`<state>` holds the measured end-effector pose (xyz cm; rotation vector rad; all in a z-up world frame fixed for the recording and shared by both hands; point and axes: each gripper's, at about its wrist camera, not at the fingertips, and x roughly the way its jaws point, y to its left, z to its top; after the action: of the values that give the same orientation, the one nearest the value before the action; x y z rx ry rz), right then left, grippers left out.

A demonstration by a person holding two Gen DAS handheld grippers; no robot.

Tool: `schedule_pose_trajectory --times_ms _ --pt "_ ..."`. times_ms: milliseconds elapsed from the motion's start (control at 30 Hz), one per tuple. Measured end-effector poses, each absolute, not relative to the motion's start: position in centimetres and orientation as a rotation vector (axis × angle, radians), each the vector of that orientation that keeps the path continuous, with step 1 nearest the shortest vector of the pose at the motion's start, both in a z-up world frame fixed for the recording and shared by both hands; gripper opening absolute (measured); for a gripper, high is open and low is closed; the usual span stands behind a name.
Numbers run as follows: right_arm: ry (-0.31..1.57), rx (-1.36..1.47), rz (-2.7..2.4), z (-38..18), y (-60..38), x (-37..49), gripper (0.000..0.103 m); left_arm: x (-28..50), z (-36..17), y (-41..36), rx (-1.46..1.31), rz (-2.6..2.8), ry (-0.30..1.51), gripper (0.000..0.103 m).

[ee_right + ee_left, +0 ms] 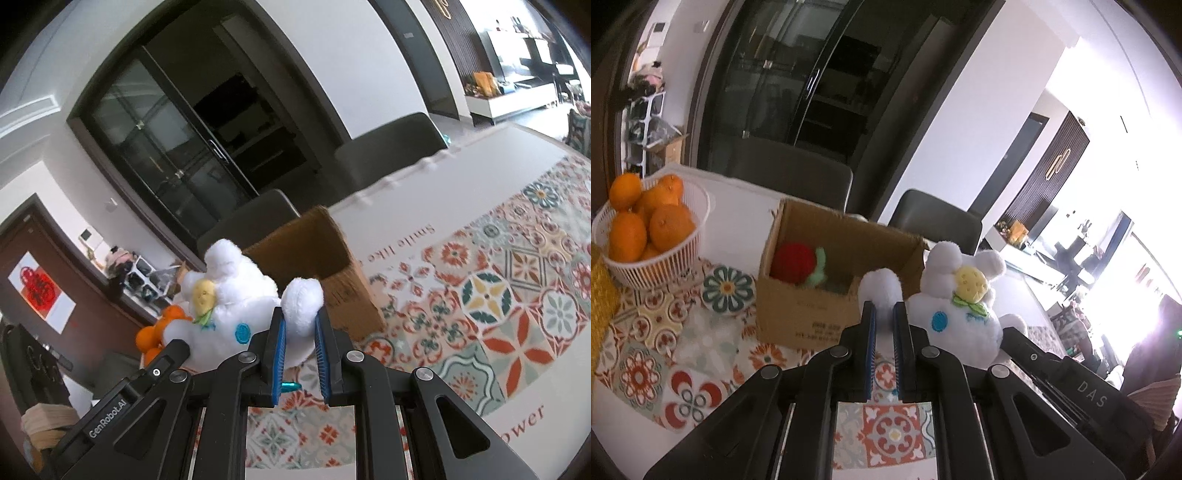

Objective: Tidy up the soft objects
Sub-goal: 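Carry the plush bunny into the box and open both tools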

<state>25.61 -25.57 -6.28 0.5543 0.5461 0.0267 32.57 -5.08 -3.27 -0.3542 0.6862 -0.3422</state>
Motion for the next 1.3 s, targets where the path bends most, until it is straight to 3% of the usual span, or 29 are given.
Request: schedule_pose_trajectory --times_ms 667,1300 --pt "0.497 0.506 0.105 -2.9 -23.9 31.8 0.017 38.5 -0.8 -3.8 -0.322 -0.304 0.621 0.010" --pt "0.591 0.465 0.097 -5.3 -24.1 39.3 0.017 45.1 -4.6 -5.2 -0.226 -0.297 0.718 0.010"
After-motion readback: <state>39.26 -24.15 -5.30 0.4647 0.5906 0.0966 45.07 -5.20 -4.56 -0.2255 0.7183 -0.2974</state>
